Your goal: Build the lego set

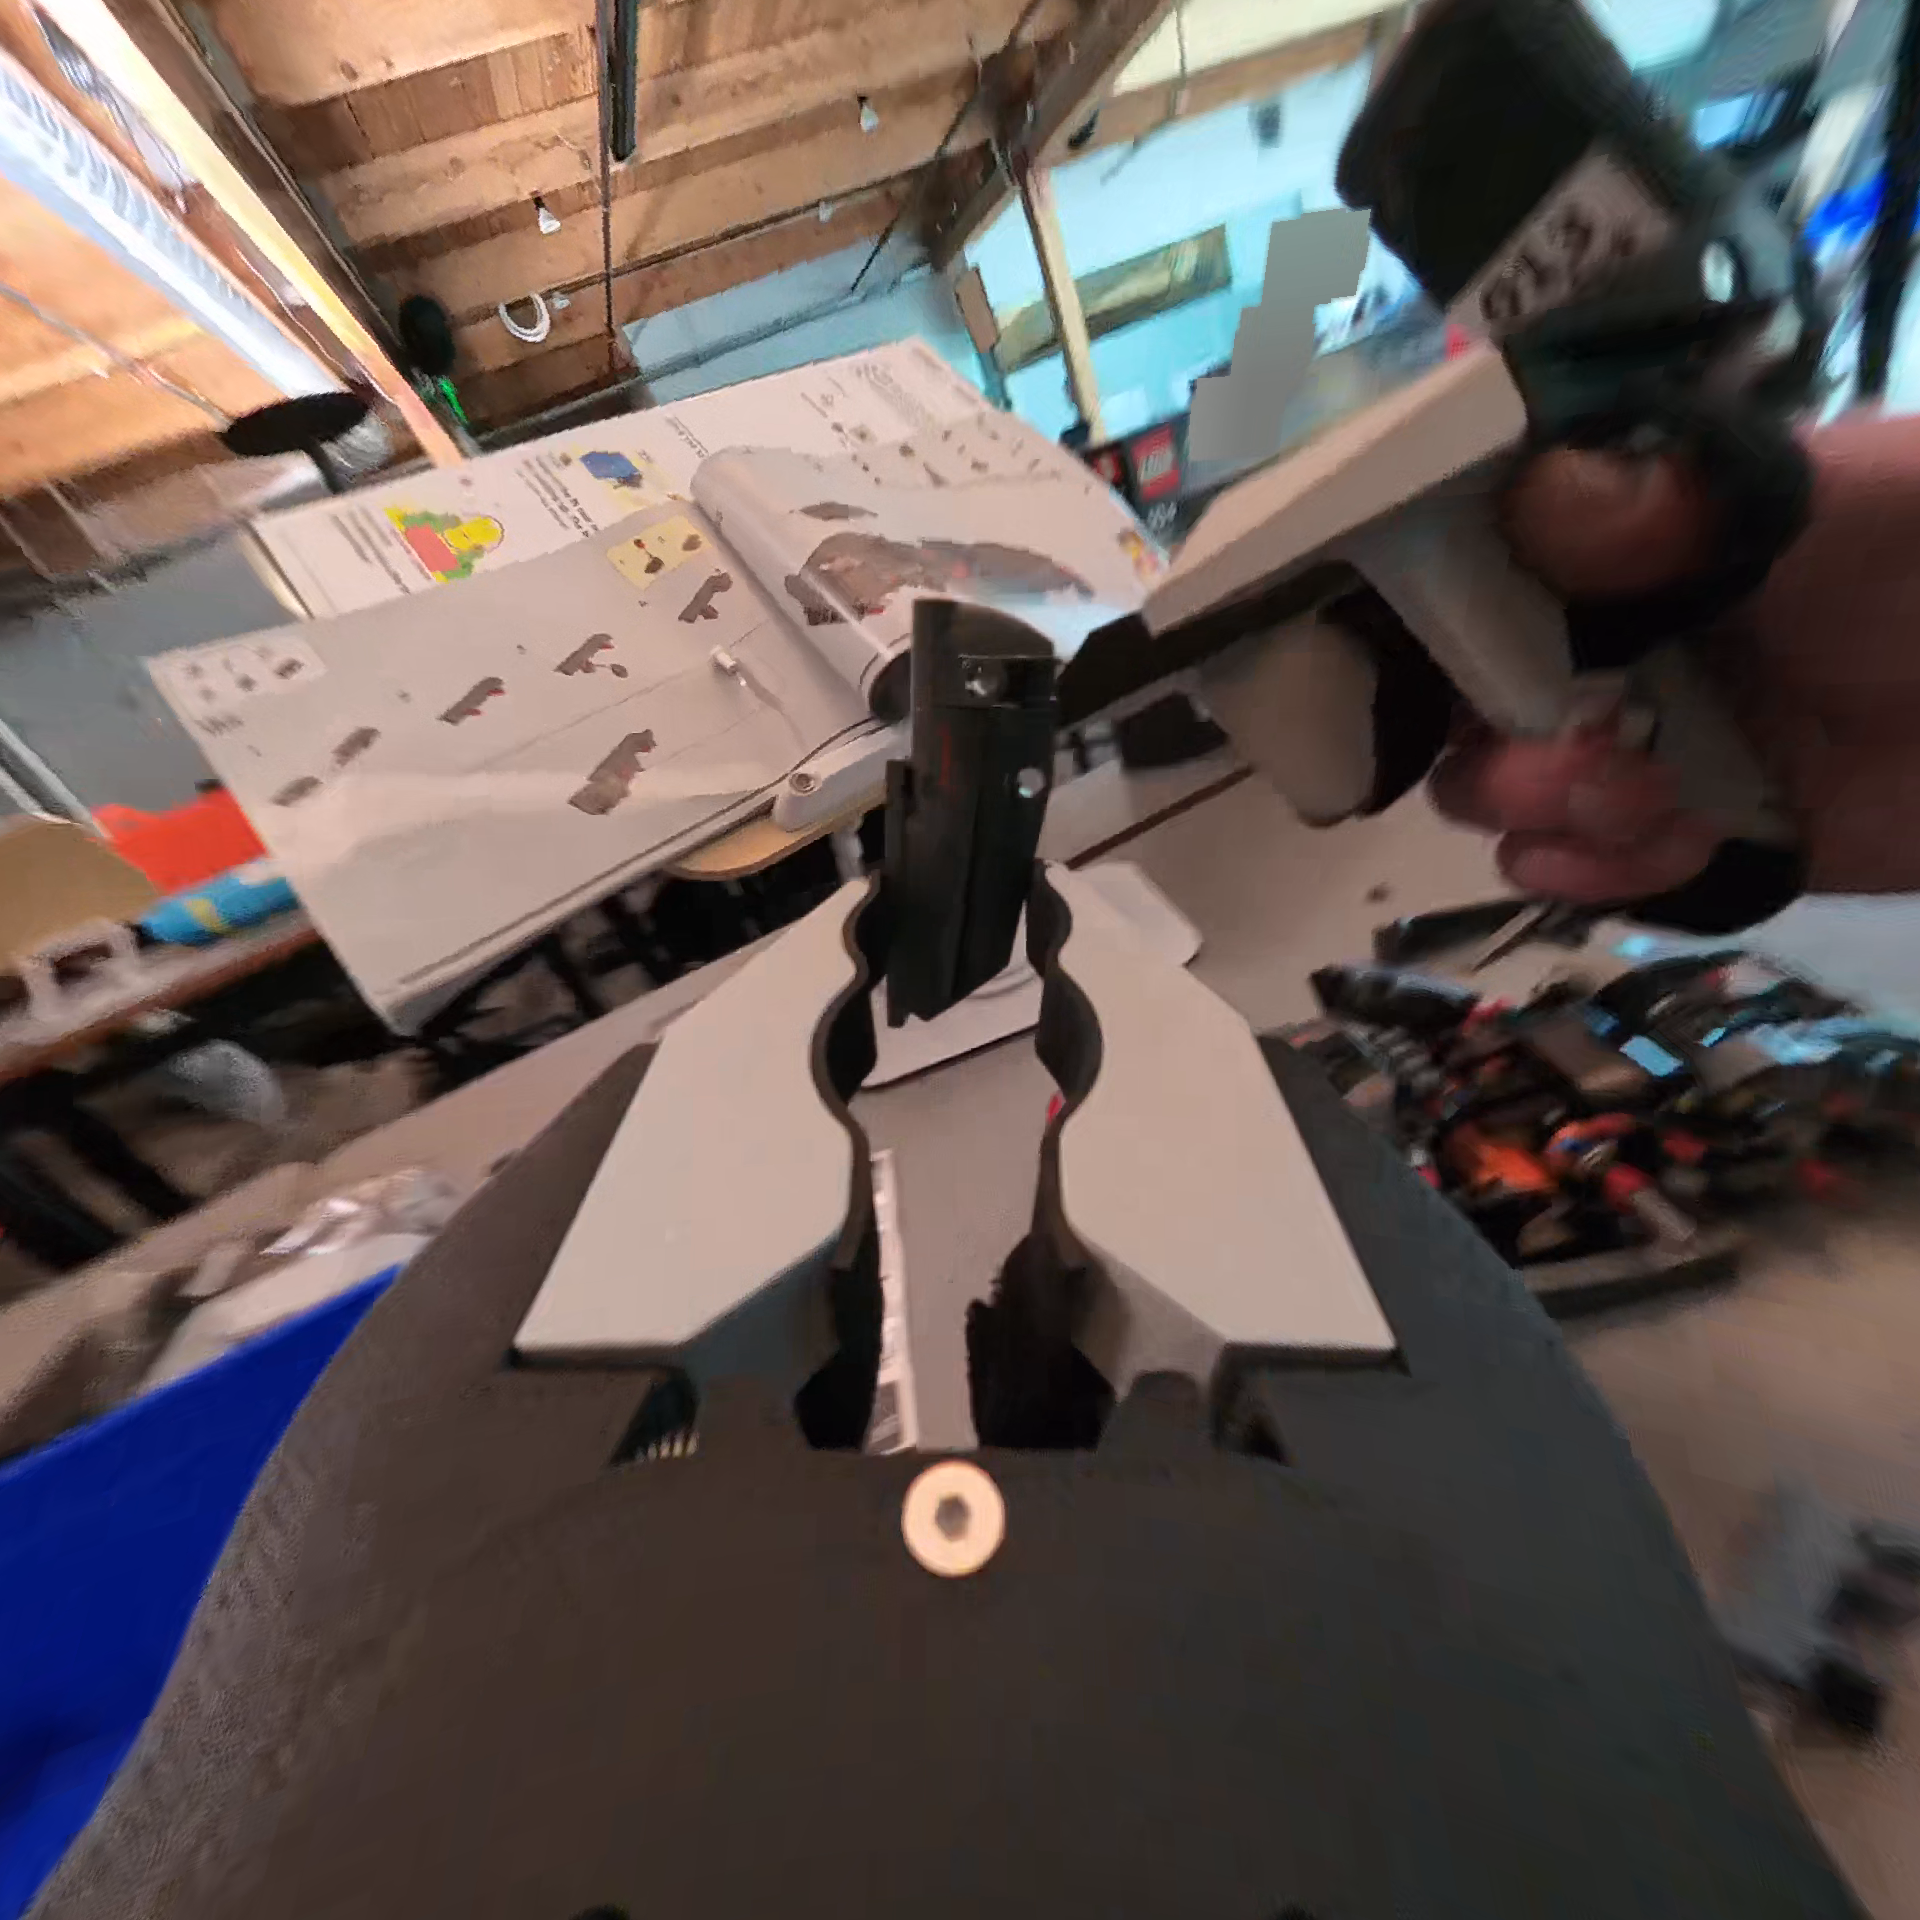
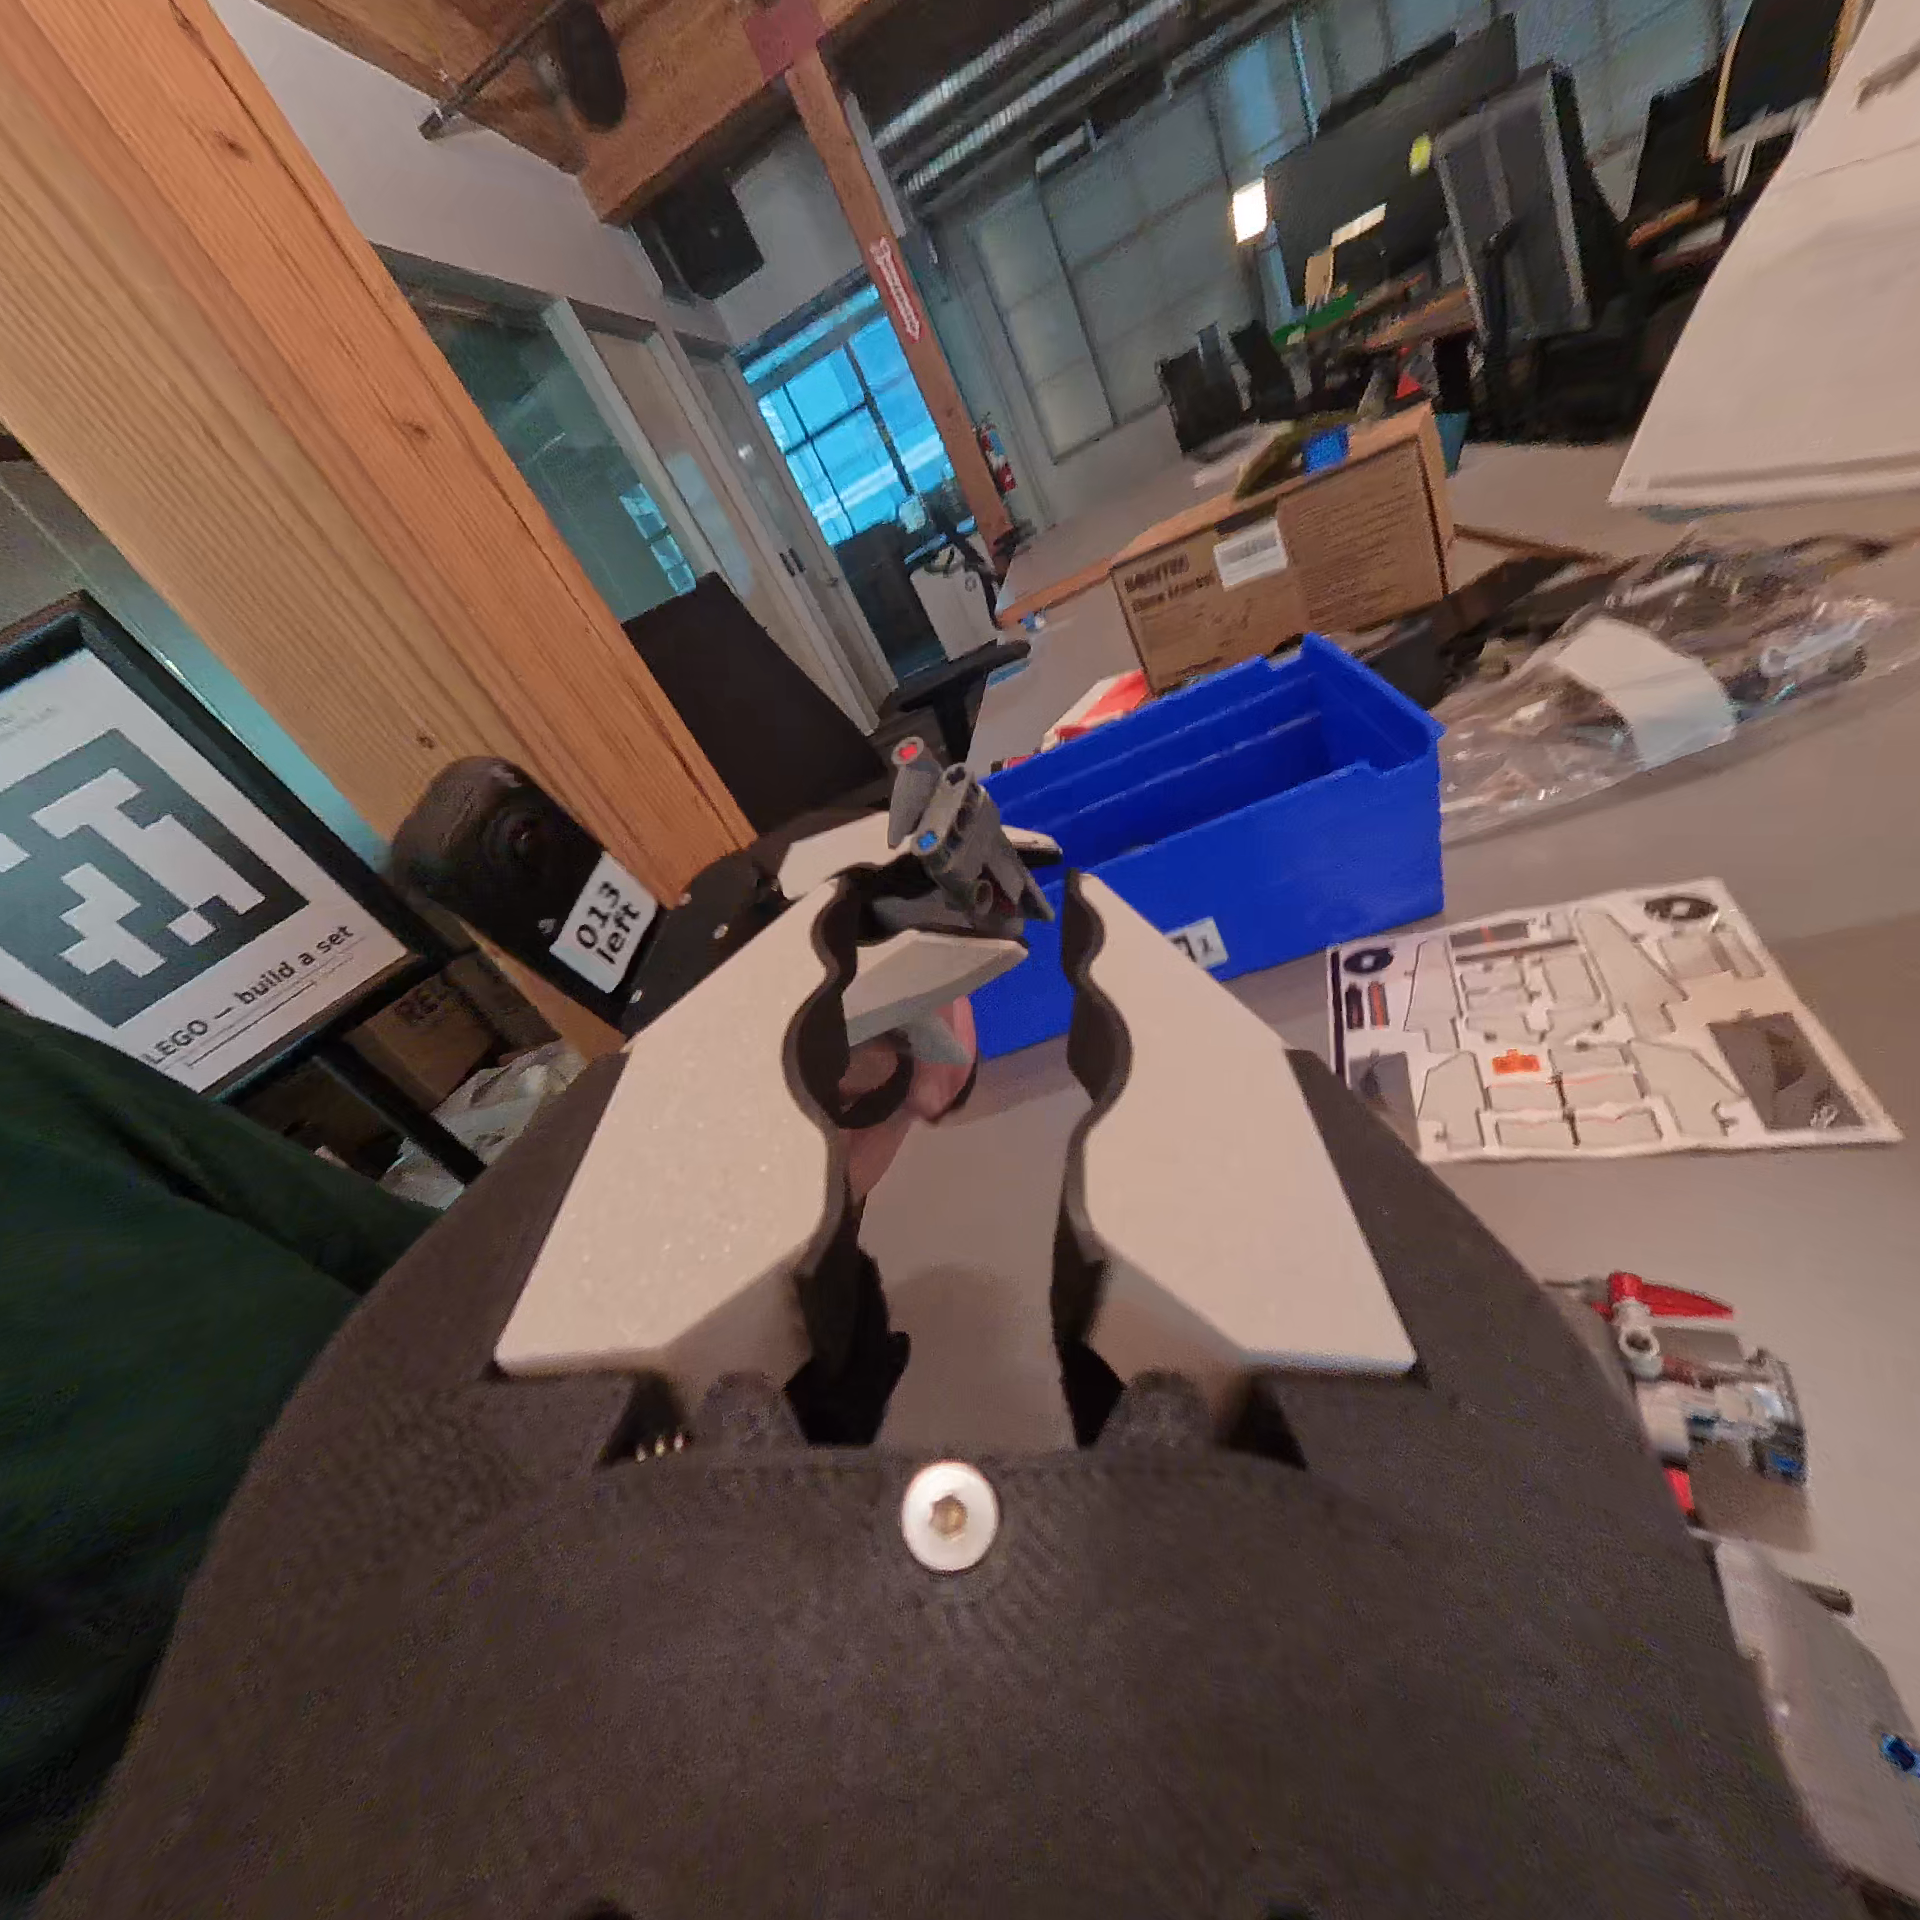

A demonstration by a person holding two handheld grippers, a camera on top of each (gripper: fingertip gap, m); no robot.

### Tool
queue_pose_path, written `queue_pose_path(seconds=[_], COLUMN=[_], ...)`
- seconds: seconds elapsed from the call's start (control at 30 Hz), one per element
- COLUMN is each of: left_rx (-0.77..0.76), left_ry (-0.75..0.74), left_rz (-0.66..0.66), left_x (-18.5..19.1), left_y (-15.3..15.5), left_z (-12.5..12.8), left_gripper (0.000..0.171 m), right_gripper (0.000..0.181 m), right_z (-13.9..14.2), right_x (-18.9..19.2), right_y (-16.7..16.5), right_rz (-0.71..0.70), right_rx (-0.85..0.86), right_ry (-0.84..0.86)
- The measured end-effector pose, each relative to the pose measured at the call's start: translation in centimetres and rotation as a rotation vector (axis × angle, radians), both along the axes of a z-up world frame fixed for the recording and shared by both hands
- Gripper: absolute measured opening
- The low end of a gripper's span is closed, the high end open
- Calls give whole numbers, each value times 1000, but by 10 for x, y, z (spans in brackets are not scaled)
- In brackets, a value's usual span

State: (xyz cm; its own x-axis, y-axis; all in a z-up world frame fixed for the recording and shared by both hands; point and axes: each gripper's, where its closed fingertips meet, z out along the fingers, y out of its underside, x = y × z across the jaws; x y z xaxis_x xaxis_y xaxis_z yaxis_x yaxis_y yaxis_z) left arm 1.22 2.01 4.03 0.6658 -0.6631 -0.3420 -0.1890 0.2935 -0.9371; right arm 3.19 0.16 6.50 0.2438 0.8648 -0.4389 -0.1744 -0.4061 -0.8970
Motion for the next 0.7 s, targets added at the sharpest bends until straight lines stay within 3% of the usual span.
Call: queue_pose_path(seconds=[0.13, 0.23, 0.33, 0.47, 0.6, 0.7], left_rx=[-159, -212, -192, -127, -151, -153], left_ry=[-255, -359, -325, -239, -240, -303], left_rz=[-112, -175, -162, -98, -217, -252], left_x=[-4, -1, 8, 16, 19, 3], left_y=[4, 3, 0, -4, -17, -20], left_z=[7, 8, 4, 1, 1, 11], left_gripper=[24, 24, 24, 22, 27, 32], right_gripper=[42, 42, 34, 11, 9, 9], right_z=[1, -4, -6, -7, -8, -17], right_x=[-4, -15, -25, -32, -27, -23], right_y=[2, 5, 10, 12, 6, 3], right_rz=[-48, -104, -145, -118, -11, 37], right_rx=[59, 123, 164, 169, 113, 108], right_ry=[-22, -106, -153, -156, -161, -272])
